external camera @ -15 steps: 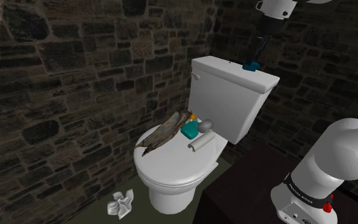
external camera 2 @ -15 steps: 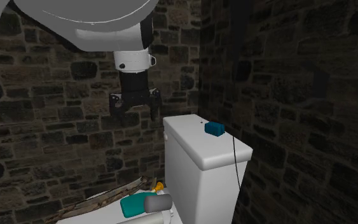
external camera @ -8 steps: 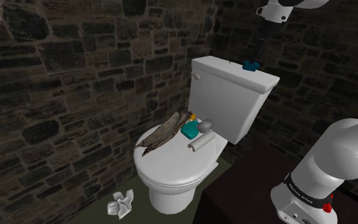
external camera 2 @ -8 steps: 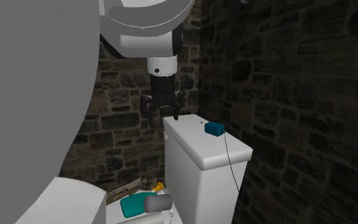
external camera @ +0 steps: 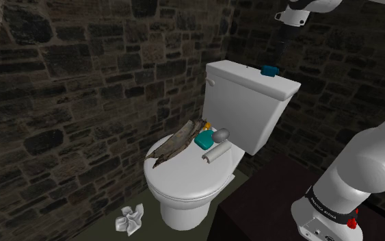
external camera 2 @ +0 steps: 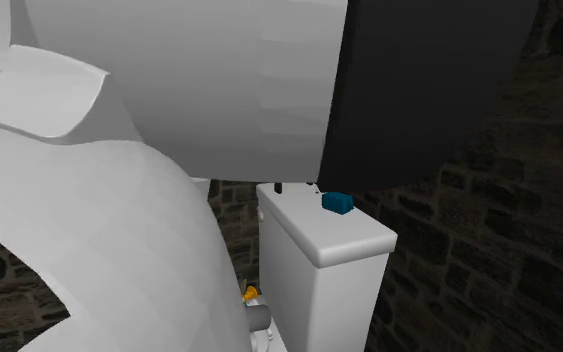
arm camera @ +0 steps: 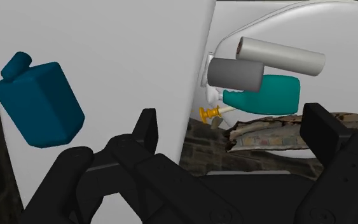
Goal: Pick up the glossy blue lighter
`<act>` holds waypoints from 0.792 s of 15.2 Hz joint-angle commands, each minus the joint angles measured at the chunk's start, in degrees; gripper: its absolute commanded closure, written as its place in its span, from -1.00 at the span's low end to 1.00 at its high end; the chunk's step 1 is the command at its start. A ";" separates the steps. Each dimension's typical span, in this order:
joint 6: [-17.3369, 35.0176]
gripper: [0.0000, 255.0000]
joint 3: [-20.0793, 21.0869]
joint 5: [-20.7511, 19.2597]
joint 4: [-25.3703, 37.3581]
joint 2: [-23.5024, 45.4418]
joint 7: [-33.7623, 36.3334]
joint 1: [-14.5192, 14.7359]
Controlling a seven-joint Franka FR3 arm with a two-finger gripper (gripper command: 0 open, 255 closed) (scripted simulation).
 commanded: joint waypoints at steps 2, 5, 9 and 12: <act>0.14 -1.00 -3.39 2.12 5.50 6.65 -5.96 -0.44; -0.66 -1.00 -6.18 5.27 12.07 13.88 -11.84 -1.53; -3.03 -1.00 -8.63 10.62 22.61 24.59 -19.50 -4.69; -6.03 -1.00 -9.19 14.92 32.36 33.32 -24.50 -8.65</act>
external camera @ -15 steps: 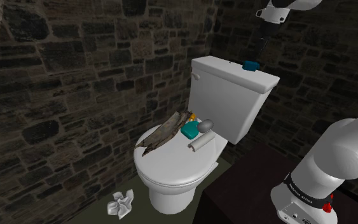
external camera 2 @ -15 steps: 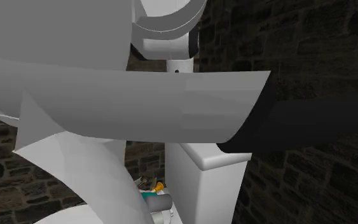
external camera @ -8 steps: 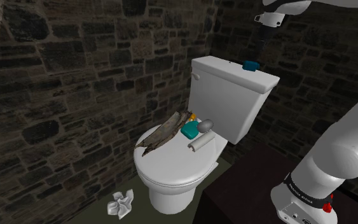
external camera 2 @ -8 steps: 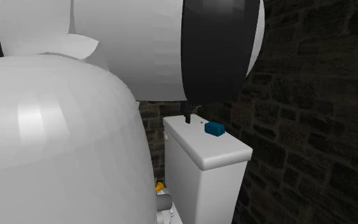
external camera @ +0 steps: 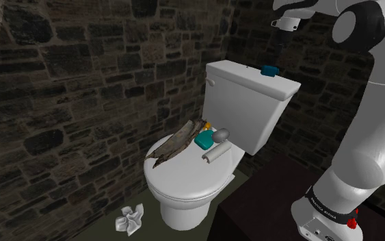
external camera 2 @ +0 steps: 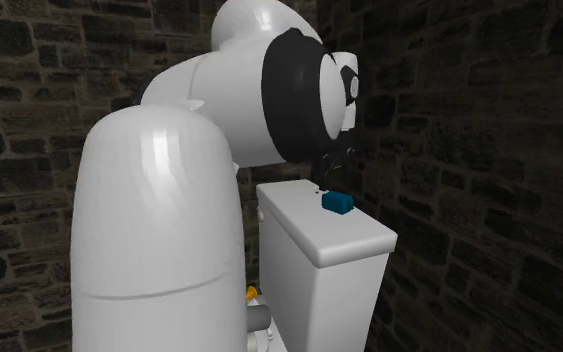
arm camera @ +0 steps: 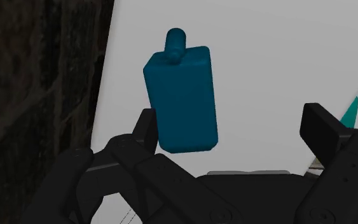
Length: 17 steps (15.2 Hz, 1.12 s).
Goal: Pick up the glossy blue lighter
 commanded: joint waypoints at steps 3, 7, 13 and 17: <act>-2.35 -1.00 0.11 3.39 8.14 7.26 -3.84 -3.77; 0.99 -1.00 0.19 3.18 4.32 6.76 -3.91 -3.18; 2.90 1.00 0.24 3.19 2.33 6.71 -4.04 -2.96; 2.92 1.00 0.24 3.19 2.31 6.71 -4.02 -2.95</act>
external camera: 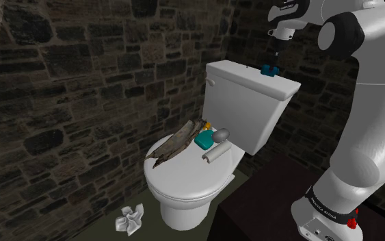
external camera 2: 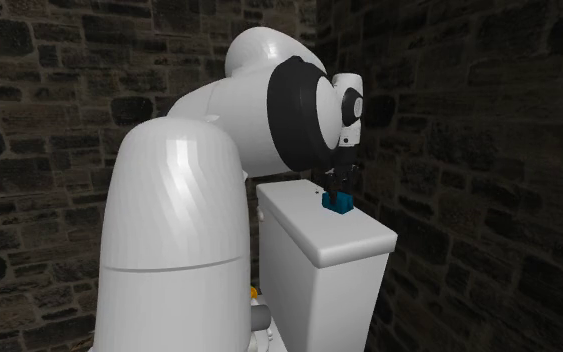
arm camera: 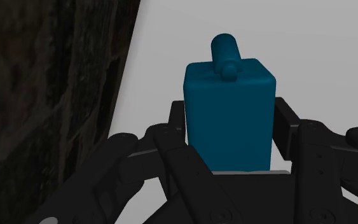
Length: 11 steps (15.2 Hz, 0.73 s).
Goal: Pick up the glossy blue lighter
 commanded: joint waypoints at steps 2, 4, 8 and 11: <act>-0.02 1.00 0.02 0.01 -0.03 0.01 0.01 0.02; 0.11 1.00 0.01 -0.05 -0.26 -0.10 0.04 0.08; -3.12 1.00 -0.07 0.04 3.27 0.20 0.15 -0.41; -5.65 1.00 -0.11 0.22 6.22 0.62 0.20 -0.90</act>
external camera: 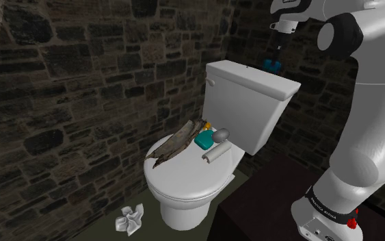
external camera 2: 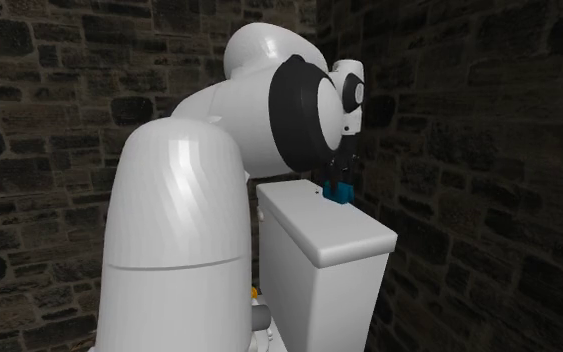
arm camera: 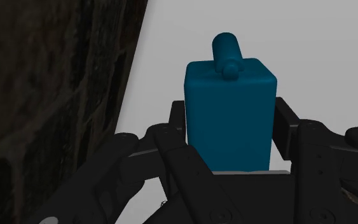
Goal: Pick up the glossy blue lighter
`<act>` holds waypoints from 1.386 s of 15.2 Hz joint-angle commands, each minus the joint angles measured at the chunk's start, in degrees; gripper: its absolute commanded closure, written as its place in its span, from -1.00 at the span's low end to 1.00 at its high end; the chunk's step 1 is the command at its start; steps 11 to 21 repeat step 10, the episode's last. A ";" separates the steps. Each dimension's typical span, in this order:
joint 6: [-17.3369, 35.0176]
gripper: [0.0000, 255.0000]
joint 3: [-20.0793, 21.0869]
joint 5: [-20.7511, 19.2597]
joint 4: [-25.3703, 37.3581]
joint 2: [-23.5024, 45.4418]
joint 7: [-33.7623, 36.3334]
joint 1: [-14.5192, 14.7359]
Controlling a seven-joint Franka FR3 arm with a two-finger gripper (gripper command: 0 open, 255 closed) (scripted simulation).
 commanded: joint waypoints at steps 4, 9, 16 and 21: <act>-4.36 1.00 -0.01 0.48 5.34 1.02 0.08 -0.98; -8.38 1.00 0.04 1.18 10.68 2.39 0.08 -2.19; -8.37 1.00 0.04 1.17 10.66 2.39 0.08 -2.19; -8.37 1.00 0.04 1.17 10.66 2.39 0.08 -2.19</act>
